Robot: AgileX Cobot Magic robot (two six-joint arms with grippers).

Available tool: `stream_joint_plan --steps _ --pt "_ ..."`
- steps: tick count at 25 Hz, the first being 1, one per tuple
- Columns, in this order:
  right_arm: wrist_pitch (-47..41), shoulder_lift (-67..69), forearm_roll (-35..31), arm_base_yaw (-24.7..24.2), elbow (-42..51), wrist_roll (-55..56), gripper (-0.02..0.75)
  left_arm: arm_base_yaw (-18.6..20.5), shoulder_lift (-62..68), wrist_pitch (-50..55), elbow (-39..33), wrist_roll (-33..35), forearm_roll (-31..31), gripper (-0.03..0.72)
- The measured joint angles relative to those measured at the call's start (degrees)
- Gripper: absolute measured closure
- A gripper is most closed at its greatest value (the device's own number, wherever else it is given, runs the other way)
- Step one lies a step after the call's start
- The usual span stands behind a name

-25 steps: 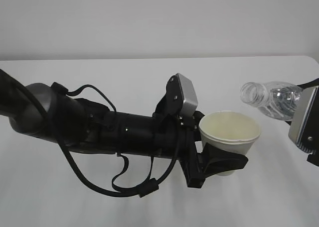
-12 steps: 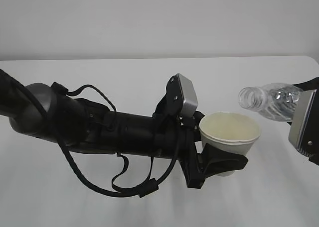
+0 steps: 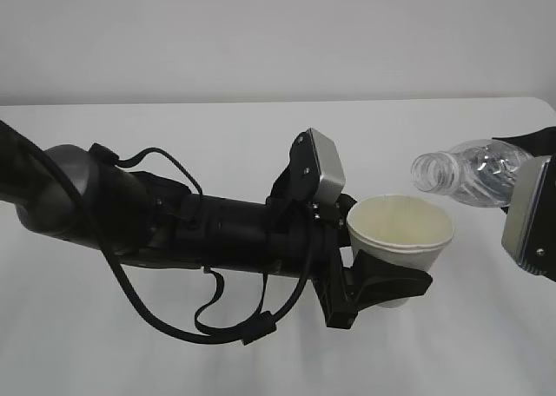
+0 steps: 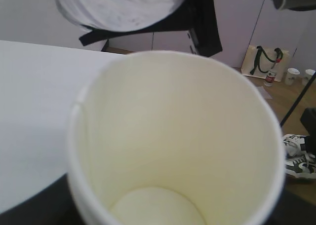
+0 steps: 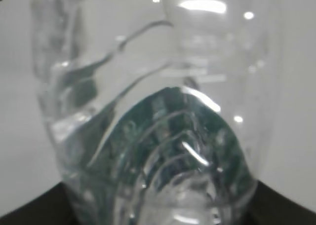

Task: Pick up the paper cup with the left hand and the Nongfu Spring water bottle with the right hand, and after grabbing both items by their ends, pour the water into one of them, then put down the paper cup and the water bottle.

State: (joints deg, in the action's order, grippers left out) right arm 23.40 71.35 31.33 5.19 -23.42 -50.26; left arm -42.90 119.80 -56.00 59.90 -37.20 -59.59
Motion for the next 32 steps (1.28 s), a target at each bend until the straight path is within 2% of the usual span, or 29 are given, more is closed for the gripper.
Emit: stream_joint_plan --steps 5,13,32 --pt "0.26 0.0 -0.37 0.0 0.0 -2.5 0.335 0.0 0.0 0.0 0.0 0.0 -0.09 0.225" --pt "1.8 0.0 -5.2 0.0 0.0 -7.6 0.335 0.0 0.0 0.0 0.0 0.0 -0.09 0.225" --pt "3.4 0.0 -5.63 0.0 0.0 -12.43 0.335 0.0 0.0 -0.1 0.0 0.0 -0.09 0.225"
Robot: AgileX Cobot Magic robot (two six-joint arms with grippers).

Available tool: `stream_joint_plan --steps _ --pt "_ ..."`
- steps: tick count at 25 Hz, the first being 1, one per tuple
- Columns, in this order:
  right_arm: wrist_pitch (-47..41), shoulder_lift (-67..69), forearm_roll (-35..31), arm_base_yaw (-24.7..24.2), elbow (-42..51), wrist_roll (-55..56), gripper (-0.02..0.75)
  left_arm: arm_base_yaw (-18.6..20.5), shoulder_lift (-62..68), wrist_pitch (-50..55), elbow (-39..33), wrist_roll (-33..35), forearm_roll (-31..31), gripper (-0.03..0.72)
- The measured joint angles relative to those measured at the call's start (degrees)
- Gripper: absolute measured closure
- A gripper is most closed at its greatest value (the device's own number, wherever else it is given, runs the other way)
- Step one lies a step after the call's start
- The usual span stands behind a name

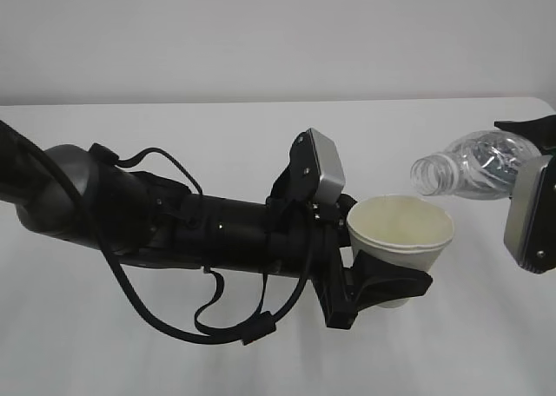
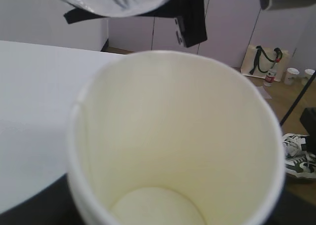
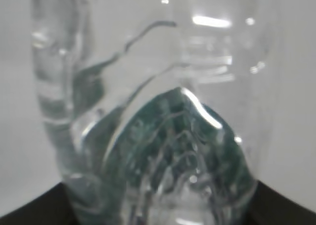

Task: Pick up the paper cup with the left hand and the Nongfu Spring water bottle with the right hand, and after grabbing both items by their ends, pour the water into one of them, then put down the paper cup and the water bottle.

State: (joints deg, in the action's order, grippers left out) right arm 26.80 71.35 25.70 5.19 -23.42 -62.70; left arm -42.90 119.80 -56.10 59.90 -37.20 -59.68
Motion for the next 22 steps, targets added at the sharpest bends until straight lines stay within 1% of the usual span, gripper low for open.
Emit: stream_joint_plan --steps 5,11,22 --pt "0.03 0.0 -0.65 0.0 0.0 -1.09 0.335 0.0 0.0 0.0 0.0 0.0 -0.04 0.225" --pt "1.72 0.0 -2.97 0.0 0.0 -2.79 0.335 0.0 0.0 0.0 0.0 0.0 -0.04 0.225" --pt "2.39 0.0 -3.92 0.0 0.0 -5.61 0.335 0.0 0.0 0.0 0.0 0.0 -0.04 0.225"
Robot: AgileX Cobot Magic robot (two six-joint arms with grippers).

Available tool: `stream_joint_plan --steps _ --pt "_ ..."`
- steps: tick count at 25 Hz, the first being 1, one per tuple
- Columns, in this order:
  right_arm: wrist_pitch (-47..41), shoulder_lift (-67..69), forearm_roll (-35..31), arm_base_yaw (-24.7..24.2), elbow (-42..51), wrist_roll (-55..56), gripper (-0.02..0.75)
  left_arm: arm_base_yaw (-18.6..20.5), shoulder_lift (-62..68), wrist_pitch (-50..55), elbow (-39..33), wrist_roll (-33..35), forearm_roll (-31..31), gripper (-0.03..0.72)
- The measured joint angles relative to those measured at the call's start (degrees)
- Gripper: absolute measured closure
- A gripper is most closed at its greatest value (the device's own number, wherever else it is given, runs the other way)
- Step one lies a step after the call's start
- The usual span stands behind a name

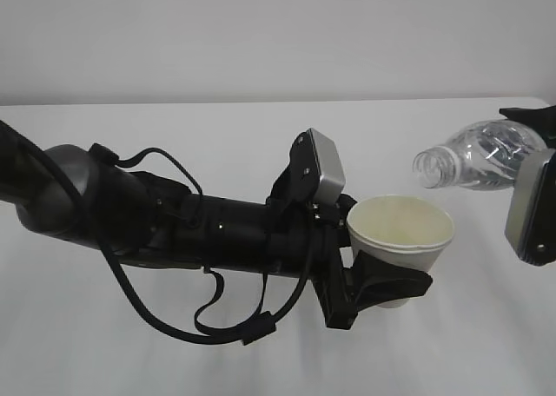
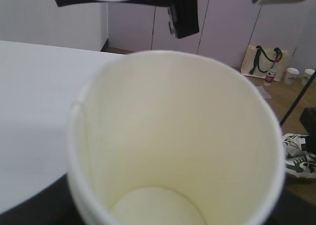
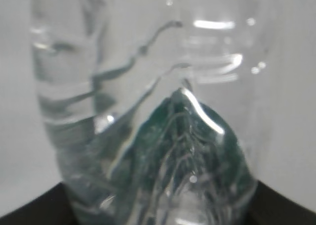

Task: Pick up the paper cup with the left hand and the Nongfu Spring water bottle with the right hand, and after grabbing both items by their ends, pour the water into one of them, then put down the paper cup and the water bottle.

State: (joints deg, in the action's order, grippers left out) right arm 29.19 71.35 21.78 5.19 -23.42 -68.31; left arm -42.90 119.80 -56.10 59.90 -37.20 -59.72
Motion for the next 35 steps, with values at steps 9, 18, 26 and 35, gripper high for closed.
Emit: stream_joint_plan --steps 9,18,26,35 --pt "0.21 0.0 -0.52 0.0 0.0 -1.42 0.335 0.0 0.0 0.0 0.0 0.0 0.0 0.225" --pt "0.21 0.0 -0.52 0.0 0.0 -2.38 0.335 0.0 0.0 0.0 0.0 0.0 0.47 0.225" --pt "0.21 0.0 -0.52 0.0 0.0 -3.09 0.335 0.0 0.0 0.0 0.0 0.0 0.72 0.225" --pt "0.32 0.0 -0.52 0.0 0.0 -4.02 0.335 0.0 0.0 0.0 0.0 0.0 0.72 0.225"
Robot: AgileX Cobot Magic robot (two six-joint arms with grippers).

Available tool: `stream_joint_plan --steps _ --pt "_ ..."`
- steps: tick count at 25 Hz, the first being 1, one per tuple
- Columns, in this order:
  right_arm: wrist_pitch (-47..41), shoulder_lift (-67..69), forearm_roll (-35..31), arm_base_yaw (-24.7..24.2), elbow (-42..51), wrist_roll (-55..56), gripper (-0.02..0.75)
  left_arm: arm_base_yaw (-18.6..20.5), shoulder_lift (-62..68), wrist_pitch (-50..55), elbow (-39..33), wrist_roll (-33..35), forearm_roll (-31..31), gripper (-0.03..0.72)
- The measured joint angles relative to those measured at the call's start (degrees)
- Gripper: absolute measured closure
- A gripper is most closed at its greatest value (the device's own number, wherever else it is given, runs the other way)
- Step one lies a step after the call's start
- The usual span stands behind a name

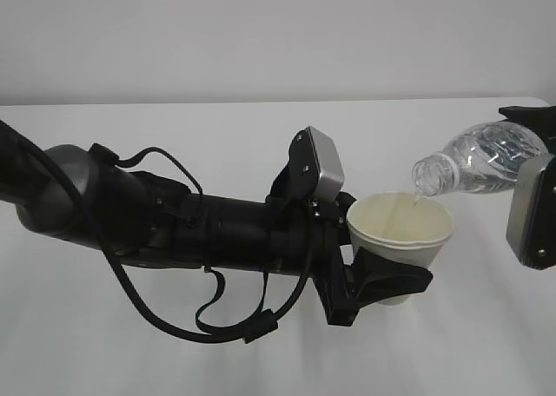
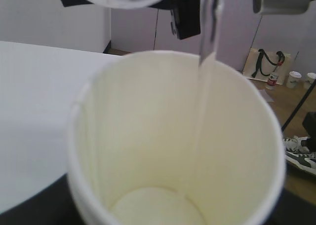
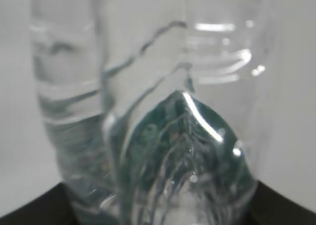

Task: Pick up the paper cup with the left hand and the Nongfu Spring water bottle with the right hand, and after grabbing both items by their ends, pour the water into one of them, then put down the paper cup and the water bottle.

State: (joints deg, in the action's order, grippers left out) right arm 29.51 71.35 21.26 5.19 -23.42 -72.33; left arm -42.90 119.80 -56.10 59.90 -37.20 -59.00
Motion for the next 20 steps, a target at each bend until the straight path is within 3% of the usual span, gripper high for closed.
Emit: stream_joint_plan --steps 20 --pt "0.21 0.0 0.0 0.0 0.0 -0.88 0.335 0.0 0.0 -0.54 0.0 0.0 0.1 0.225"
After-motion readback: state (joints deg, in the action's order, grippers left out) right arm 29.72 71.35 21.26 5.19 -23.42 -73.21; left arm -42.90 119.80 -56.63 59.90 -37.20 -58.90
